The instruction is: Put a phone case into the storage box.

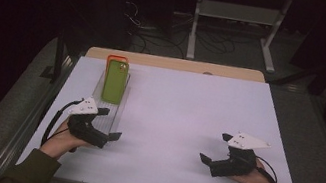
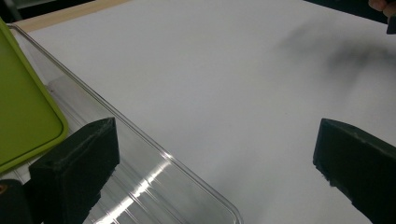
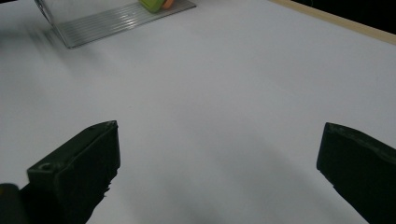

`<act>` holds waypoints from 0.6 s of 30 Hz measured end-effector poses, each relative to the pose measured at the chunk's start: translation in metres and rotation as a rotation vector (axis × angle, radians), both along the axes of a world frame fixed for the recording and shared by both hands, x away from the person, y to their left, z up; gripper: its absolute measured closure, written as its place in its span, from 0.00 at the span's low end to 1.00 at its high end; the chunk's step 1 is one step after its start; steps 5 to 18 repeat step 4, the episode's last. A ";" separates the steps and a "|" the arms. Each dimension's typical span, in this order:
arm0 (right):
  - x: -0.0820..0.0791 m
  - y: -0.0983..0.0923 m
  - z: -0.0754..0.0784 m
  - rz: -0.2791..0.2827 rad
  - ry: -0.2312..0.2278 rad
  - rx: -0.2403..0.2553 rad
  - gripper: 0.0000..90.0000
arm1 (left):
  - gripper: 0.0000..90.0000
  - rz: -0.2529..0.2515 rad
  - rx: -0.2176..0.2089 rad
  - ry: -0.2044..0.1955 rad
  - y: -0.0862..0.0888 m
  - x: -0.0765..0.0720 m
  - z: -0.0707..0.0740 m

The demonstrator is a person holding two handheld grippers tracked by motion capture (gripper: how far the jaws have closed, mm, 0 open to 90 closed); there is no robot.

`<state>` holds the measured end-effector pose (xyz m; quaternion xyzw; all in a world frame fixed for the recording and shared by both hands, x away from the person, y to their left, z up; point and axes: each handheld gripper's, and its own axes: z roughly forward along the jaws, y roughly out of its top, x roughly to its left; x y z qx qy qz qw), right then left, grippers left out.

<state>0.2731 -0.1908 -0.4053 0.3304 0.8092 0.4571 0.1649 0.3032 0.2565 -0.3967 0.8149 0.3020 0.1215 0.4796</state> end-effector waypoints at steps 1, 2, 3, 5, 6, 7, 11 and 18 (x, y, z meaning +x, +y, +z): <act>0.000 0.000 0.000 -0.001 0.000 0.003 0.00 | 0.00 -0.002 0.003 -0.003 0.000 0.000 0.000; 0.000 0.000 0.000 -0.001 -0.002 0.003 0.00 | 0.00 -0.003 0.002 -0.003 0.000 0.000 0.000; -0.001 0.000 0.000 -0.001 0.000 0.003 0.00 | 0.00 -0.002 0.001 -0.006 0.000 0.000 0.000; -0.001 0.000 0.000 -0.002 0.004 0.003 0.00 | 0.00 0.000 -0.003 -0.008 0.000 -0.001 0.000; -0.001 0.000 0.000 -0.002 0.004 0.003 0.00 | 0.00 0.000 -0.003 -0.008 0.000 -0.001 0.000; -0.001 0.000 0.000 -0.002 0.004 0.003 0.00 | 0.00 0.000 -0.003 -0.008 0.000 -0.001 0.000; -0.001 0.000 0.000 -0.002 0.004 0.003 0.00 | 0.00 0.000 -0.003 -0.008 0.000 -0.001 0.000; -0.001 0.000 0.000 -0.002 0.004 0.003 0.00 | 0.00 0.000 -0.003 -0.008 0.000 -0.001 0.000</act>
